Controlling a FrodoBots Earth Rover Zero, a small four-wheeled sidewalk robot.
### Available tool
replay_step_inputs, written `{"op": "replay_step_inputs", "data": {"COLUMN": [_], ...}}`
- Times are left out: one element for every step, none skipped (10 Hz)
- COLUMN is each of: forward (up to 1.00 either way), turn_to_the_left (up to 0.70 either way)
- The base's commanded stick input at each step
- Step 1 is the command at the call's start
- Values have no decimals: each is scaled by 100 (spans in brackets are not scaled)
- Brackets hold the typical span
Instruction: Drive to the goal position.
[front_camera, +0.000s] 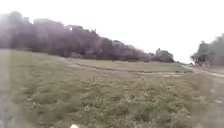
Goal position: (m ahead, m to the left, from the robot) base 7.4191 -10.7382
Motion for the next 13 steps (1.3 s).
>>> {"op": "replay_step_inputs", "data": {"forward": [70, 70, 70, 70, 70, 70, 70, 70, 70, 70, 70, 70, 70], "turn_to_the_left": [0, 0, 0, 0, 0, 0, 0, 0, 0, 0, 0, 0, 0]}}
